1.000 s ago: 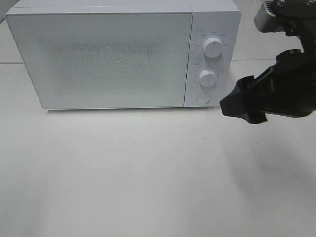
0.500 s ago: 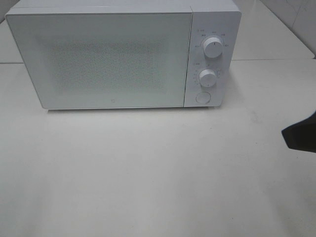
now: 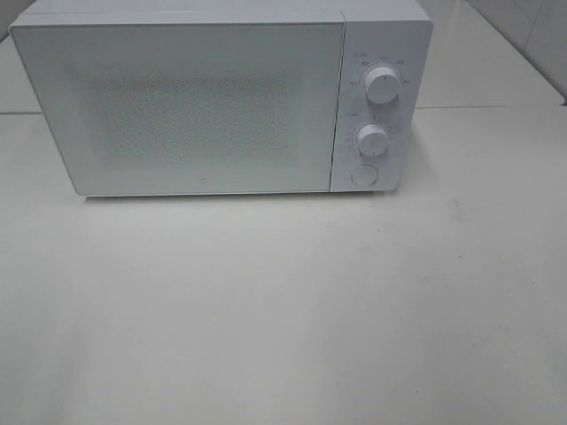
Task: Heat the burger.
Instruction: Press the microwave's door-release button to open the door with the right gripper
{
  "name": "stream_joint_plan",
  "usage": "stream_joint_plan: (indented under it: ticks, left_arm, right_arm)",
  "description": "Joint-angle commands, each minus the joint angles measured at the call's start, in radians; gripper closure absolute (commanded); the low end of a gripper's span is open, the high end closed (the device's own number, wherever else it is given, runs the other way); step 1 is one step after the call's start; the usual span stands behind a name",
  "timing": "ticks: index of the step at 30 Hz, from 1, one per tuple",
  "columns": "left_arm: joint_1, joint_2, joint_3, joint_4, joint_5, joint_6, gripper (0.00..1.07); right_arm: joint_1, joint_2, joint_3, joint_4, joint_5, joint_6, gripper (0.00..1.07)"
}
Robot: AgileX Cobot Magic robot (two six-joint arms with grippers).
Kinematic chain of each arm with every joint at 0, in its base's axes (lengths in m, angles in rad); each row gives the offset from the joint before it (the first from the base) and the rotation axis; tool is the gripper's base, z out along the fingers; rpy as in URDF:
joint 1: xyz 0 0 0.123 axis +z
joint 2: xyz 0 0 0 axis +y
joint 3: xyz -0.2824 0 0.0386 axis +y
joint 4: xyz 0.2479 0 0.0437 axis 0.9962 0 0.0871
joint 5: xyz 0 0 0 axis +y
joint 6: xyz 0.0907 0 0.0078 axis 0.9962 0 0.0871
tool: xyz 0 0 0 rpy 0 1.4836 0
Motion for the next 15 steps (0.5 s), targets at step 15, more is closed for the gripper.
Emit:
stream_joint_plan:
  ticks: [15]
  left_arm:
    - [0.003,-0.015,0.002,-0.003,-0.011,0.001,0.09]
  right_arm:
    - [-0.317,-0.409,0.119,-0.010,0.038,-0.074,0.28]
